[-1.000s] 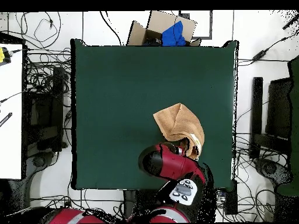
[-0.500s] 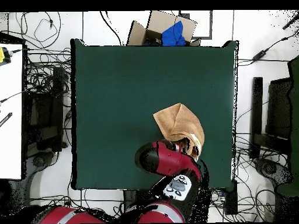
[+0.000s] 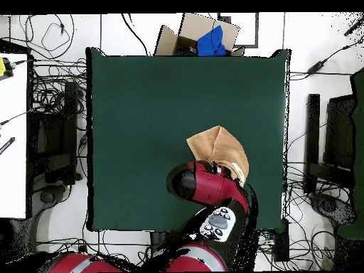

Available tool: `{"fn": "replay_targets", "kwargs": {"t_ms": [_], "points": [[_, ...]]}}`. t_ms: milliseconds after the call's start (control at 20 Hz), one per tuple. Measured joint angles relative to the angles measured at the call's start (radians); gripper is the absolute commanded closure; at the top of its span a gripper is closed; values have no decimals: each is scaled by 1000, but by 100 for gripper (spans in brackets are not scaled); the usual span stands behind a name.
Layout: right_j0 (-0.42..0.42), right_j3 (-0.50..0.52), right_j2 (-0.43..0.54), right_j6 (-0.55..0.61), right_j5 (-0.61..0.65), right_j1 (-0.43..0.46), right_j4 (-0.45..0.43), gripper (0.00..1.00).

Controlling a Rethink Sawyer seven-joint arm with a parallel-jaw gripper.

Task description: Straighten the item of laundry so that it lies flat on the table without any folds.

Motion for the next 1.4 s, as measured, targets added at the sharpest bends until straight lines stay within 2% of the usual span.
{"fn": "replay_targets", "kwargs": {"t_ms": [250, 1400], "points": [[-2, -31, 0, 0, 38, -1, 0, 0], [-5, -67, 0, 0, 60, 30, 0, 0]]}}
